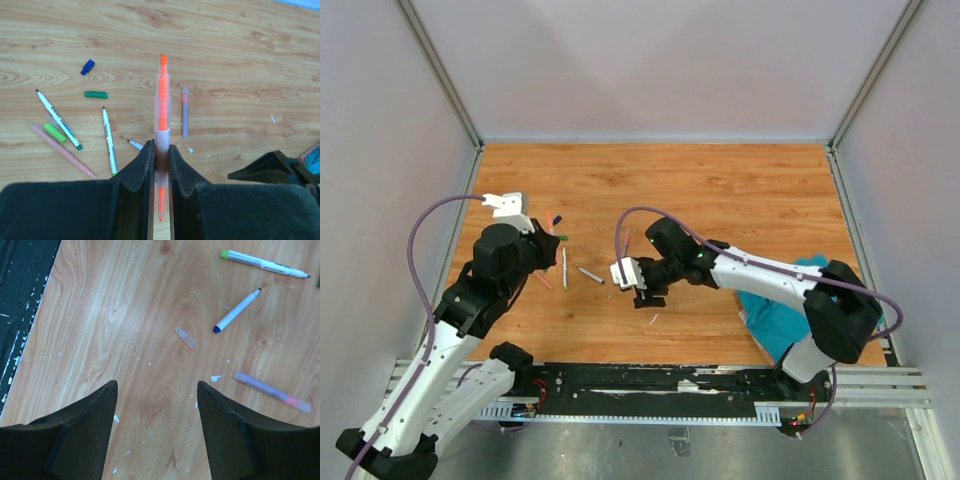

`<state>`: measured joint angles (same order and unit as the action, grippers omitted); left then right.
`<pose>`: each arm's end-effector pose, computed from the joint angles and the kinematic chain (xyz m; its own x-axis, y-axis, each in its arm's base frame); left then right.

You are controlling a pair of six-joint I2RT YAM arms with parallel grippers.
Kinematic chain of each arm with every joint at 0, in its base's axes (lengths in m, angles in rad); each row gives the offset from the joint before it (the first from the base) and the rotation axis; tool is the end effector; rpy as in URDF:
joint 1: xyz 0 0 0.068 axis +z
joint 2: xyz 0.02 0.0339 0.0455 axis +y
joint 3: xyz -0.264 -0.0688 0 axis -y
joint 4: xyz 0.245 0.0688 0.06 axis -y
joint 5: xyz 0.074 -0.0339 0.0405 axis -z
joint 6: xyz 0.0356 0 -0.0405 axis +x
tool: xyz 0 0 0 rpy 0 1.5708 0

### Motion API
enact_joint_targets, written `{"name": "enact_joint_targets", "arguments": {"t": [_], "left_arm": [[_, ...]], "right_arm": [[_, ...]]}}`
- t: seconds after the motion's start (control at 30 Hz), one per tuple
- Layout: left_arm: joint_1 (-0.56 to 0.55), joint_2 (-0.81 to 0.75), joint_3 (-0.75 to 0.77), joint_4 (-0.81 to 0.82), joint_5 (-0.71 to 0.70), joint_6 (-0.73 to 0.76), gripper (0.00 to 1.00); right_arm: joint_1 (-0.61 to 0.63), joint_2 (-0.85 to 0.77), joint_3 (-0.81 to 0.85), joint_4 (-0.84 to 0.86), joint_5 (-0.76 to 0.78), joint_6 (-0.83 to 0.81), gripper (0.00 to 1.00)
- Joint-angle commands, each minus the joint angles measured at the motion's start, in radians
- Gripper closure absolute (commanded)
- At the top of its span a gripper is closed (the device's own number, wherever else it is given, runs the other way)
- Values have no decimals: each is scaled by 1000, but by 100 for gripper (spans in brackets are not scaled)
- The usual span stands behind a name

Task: Insert the pens into the pen caps
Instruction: Pick up the pen cap from the center of the board.

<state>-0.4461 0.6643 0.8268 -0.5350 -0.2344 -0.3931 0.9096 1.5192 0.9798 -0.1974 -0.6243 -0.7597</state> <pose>0.1347 -0.0553 0.3356 -0.3893 -0.2268 -0.8928 0.0816 0.9569 -0.2787 0.1823 0.2682 0.2337 0.3250 -0.4923 -0.8075 -0.9412 -0.2517 -0.2253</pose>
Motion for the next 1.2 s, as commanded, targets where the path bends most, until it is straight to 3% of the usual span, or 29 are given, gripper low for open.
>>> {"name": "enact_joint_targets", "arguments": {"t": [0.0,0.2,0.63,0.83,1.17], "left_arm": [[7,-19,43,-30,-12,20,99],[7,-86,38,-42,-78,7,99],[7,-190,-14,0,-151,-11,99],[7,-198,-15,0,-156,-13,99],[7,-198,-18,3,-143,-9,99]], "right_arm": [[19,118,134,-158,-81,-136,35],[26,281,309,-307,-103,-228,38],[32,515,540,-425,-184,-278,51],[32,578,613,-471,-201,-289,58],[32,650,696,-537,-188,-309,59]]}}
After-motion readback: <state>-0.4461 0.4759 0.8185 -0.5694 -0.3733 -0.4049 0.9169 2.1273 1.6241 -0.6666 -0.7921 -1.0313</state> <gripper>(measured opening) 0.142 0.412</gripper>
